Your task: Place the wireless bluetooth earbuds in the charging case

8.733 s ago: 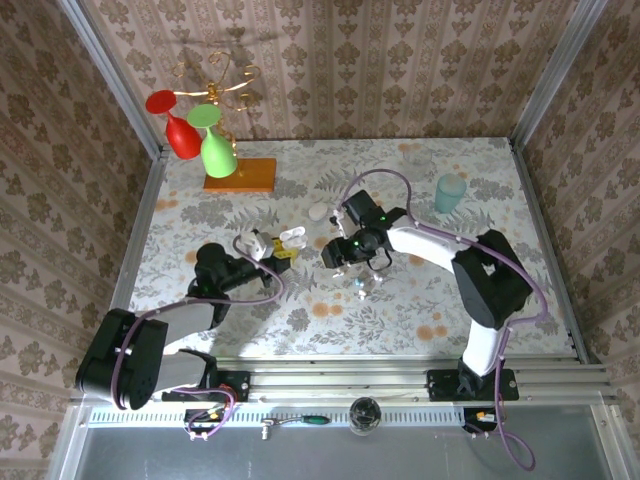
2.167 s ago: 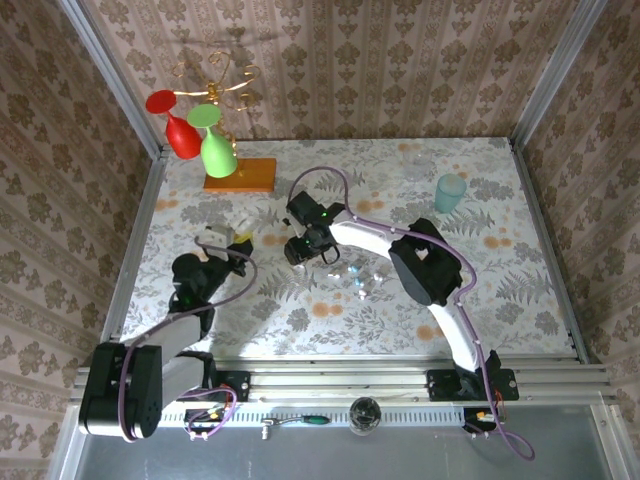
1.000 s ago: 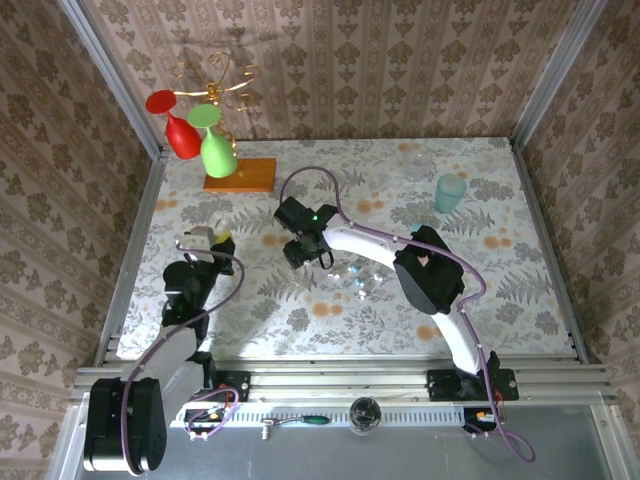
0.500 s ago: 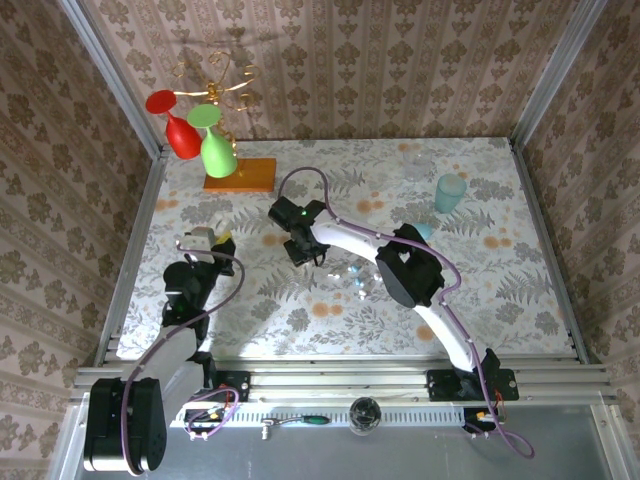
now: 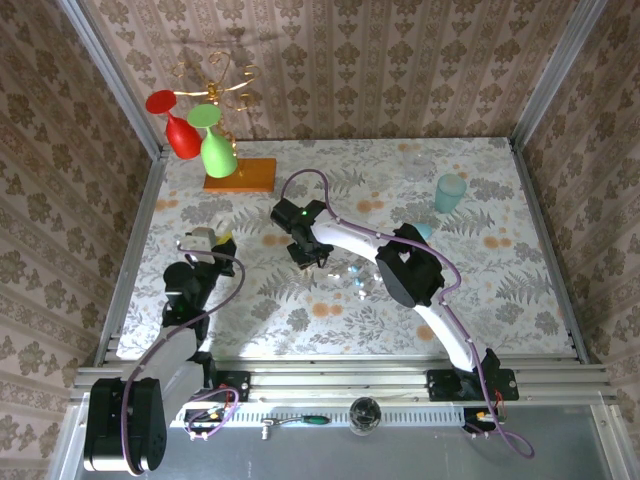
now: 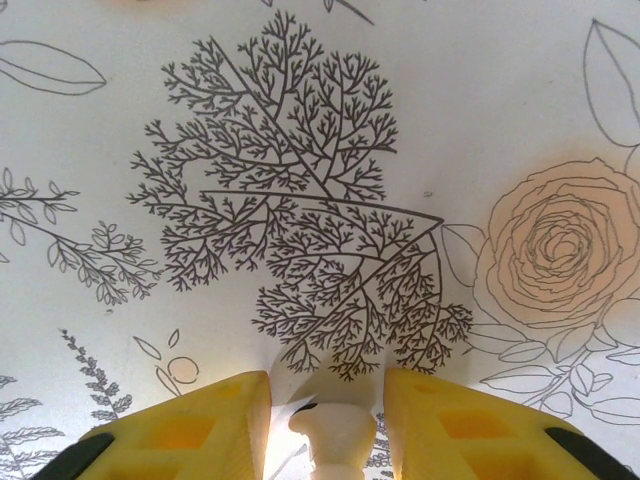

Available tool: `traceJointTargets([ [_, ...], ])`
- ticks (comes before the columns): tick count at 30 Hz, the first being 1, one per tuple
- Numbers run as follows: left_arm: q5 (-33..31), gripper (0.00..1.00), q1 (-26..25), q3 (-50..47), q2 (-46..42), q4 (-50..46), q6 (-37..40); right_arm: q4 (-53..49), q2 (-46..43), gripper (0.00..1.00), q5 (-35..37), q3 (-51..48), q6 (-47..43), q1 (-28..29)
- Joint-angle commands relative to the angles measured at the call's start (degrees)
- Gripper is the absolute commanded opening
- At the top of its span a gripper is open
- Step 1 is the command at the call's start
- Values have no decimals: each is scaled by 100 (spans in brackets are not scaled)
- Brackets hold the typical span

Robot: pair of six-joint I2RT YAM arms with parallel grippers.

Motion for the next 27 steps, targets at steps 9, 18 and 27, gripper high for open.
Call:
traceJointTargets([
  [9,101,0,44,-33,-13,261,-27,-159,-189,26,-347,-209,183,12],
  [18,339,0,19,19,46,248,4,954,-902,22,-333,-1077,278,-112],
  [27,643,0,-724,363,471,153,189,3396,-2397,24,-537,-3166,339,-605],
])
